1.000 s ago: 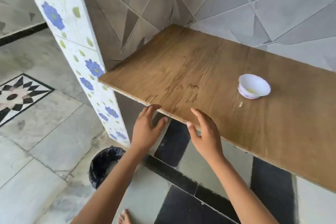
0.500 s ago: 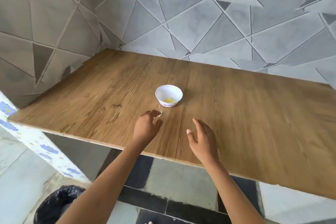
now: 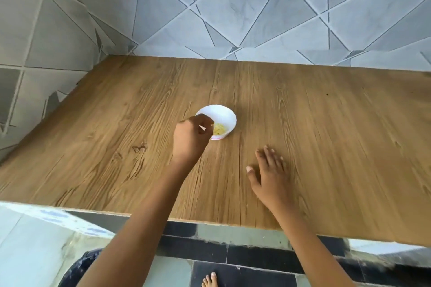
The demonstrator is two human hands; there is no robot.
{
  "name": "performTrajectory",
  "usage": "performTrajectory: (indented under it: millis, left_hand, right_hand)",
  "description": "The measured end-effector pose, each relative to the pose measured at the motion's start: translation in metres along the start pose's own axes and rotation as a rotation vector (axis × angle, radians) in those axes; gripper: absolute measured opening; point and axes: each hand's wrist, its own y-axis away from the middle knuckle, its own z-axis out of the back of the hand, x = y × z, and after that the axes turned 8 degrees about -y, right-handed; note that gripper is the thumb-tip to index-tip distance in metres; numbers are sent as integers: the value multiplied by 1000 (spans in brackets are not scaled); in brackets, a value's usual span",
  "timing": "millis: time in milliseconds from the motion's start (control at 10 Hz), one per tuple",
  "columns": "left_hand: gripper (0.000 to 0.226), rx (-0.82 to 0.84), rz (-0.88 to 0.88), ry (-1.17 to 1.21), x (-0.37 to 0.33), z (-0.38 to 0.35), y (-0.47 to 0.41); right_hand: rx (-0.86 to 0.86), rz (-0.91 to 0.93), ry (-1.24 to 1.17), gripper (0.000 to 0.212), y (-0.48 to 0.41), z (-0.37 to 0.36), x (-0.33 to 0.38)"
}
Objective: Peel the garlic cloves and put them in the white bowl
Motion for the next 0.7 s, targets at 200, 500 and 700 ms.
performTrajectory:
  millis: [200, 500, 700]
  left_hand:
    - [27, 358, -14, -400, -4, -37, -63]
    - [25, 319, 8, -237, 2, -28, -59]
    - [38, 99, -173, -75, -20, 7, -10]
  right_hand:
    - [-22, -6, -10, 84, 0, 0, 1]
    - [-39, 11, -115, 82, 2, 3, 1]
    - [-322, 50, -350, 65, 15, 40, 7]
